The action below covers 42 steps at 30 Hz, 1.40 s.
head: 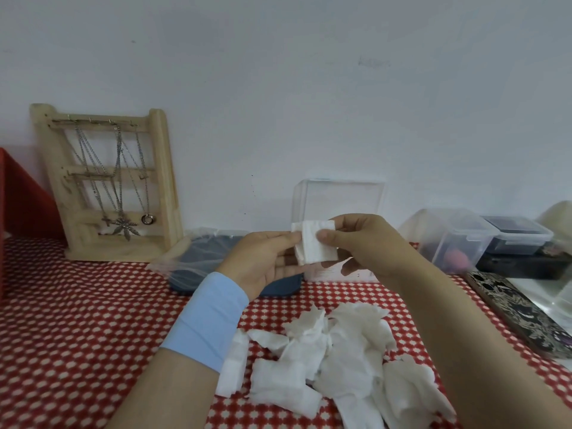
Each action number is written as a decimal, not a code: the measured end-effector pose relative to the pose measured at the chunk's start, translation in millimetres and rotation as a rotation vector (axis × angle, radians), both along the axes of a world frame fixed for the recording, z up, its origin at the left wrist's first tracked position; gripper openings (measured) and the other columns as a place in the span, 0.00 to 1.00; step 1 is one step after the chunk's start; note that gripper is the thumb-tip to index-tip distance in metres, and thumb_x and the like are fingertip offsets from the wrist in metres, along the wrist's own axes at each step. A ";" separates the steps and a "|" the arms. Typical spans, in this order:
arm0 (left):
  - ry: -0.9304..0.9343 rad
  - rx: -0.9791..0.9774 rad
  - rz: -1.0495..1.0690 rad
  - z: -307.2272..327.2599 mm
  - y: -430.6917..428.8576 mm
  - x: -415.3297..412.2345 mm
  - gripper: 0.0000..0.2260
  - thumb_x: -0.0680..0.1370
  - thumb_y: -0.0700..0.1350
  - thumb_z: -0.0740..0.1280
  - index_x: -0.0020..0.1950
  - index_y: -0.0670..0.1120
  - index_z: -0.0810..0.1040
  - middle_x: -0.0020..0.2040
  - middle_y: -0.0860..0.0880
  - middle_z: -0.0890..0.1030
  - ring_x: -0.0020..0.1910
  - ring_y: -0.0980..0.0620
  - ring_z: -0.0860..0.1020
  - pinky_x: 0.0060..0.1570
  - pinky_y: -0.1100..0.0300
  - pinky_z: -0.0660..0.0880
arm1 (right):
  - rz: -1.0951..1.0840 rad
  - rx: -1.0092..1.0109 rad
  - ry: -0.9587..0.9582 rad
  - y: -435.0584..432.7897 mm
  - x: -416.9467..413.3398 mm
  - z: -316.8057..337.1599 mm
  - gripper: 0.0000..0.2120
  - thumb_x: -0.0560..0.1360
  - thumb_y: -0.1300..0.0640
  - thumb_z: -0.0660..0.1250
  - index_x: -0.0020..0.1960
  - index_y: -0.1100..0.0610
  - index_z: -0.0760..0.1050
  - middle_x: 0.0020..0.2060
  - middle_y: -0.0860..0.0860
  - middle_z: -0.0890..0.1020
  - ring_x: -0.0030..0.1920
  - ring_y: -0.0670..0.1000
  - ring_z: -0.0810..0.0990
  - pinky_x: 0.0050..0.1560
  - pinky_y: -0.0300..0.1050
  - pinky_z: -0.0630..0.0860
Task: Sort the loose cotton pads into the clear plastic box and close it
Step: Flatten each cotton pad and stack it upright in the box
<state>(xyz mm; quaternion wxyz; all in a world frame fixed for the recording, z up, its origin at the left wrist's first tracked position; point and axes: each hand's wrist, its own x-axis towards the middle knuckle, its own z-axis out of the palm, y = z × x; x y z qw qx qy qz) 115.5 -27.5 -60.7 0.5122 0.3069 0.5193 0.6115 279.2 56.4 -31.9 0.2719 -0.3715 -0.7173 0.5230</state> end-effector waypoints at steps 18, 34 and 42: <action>0.077 0.034 -0.081 5.9 -2.2 2.4 0.20 0.74 0.49 0.72 0.61 0.39 0.81 0.55 0.42 0.86 0.53 0.47 0.85 0.48 0.58 0.83 | -0.106 0.153 -0.037 -5.3 -9.7 -2.8 0.05 0.75 0.56 0.74 0.47 0.58 0.81 0.30 0.50 0.83 0.26 0.45 0.78 0.27 0.40 0.74; 0.261 -0.025 0.200 -5.3 -1.2 -29.5 0.14 0.76 0.33 0.72 0.62 0.38 0.80 0.51 0.46 0.84 0.49 0.49 0.84 0.43 0.60 0.84 | 0.675 0.435 -0.802 -13.7 -10.2 -14.1 0.18 0.72 0.47 0.76 0.61 0.38 0.81 0.60 0.33 0.79 0.61 0.39 0.76 0.67 0.42 0.71; 0.346 -0.030 0.202 -6.5 -0.7 -24.3 0.04 0.80 0.37 0.69 0.52 0.44 0.82 0.46 0.51 0.83 0.46 0.54 0.83 0.38 0.65 0.82 | 0.553 0.408 -0.611 -13.9 -13.5 -17.4 0.10 0.79 0.52 0.66 0.55 0.48 0.86 0.49 0.39 0.85 0.50 0.43 0.83 0.58 0.42 0.79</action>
